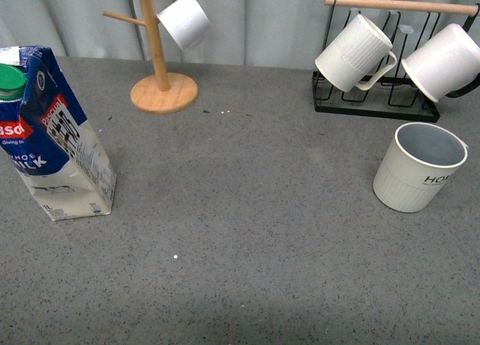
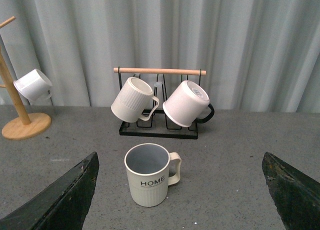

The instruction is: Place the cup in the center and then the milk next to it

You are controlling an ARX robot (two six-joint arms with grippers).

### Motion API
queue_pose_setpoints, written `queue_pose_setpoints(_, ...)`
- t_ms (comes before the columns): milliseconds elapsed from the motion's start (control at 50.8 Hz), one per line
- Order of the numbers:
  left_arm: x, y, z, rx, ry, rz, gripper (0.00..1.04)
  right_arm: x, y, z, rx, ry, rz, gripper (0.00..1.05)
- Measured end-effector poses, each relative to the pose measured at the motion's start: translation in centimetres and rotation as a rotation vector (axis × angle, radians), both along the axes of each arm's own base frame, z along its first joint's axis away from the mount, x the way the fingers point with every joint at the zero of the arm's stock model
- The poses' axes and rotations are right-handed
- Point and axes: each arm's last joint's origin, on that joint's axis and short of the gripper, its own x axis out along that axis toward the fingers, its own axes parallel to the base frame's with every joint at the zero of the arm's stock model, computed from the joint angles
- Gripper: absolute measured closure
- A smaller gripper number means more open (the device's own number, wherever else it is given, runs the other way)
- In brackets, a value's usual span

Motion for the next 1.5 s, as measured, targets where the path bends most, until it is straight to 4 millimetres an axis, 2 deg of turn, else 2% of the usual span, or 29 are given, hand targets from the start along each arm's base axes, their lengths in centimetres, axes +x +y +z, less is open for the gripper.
queue_pose_setpoints(1497,0.0,0.0,0.0,0.0,0.0,0.0,0.07,0.03,-0.01,-0.1,-0.012,0.029,-0.028,0.09)
